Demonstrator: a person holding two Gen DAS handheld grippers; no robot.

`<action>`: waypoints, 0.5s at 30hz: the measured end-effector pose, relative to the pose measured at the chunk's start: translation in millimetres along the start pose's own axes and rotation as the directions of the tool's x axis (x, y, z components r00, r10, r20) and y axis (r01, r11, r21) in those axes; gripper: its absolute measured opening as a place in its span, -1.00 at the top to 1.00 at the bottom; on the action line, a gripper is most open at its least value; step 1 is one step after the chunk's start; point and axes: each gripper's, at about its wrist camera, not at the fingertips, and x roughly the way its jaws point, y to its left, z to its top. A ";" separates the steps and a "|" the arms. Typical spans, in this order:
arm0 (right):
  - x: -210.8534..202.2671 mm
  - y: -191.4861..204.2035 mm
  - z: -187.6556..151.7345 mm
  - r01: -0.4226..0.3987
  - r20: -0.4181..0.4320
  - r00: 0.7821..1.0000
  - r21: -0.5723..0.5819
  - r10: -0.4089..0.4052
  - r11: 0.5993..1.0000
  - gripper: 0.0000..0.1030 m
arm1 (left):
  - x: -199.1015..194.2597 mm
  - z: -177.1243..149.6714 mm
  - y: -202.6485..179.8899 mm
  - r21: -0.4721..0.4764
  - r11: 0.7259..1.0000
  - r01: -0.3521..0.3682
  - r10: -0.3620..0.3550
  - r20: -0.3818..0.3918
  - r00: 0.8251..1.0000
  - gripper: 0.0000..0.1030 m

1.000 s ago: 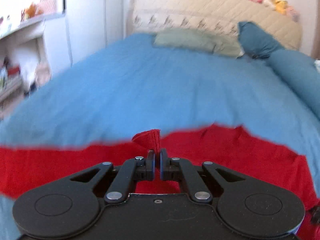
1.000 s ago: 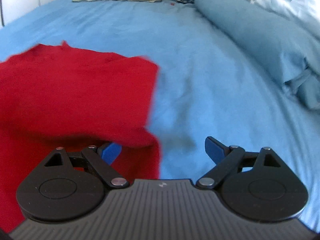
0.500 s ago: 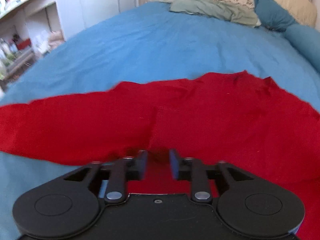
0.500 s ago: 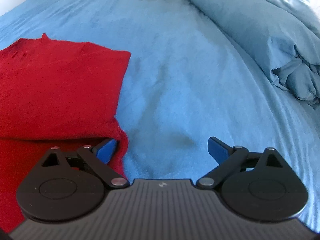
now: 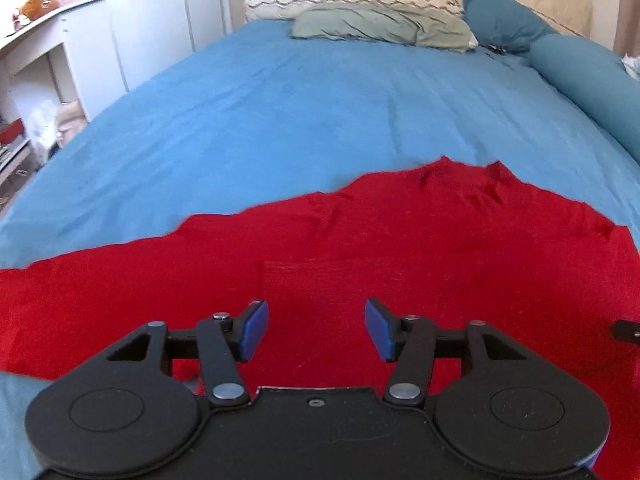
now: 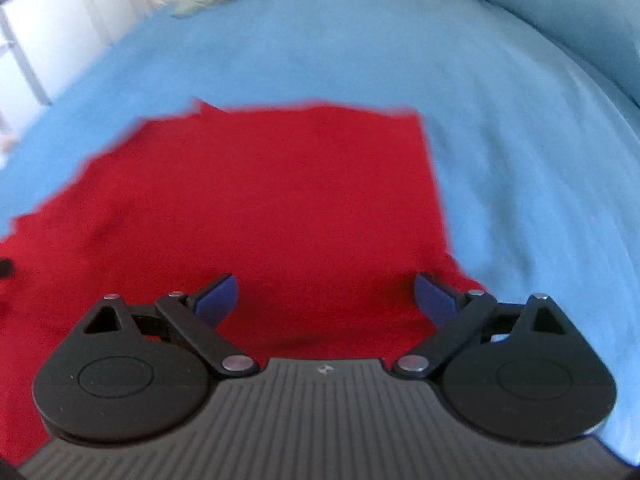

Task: Fold small clothes

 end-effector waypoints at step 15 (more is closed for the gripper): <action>49.5 11.3 87.0 -0.106 0.096 0.988 -0.119 0.118 0.987 -1.00 | 42.9 0.9 -7.7 0.054 0.998 0.029 -0.026 -0.055 0.998 -0.18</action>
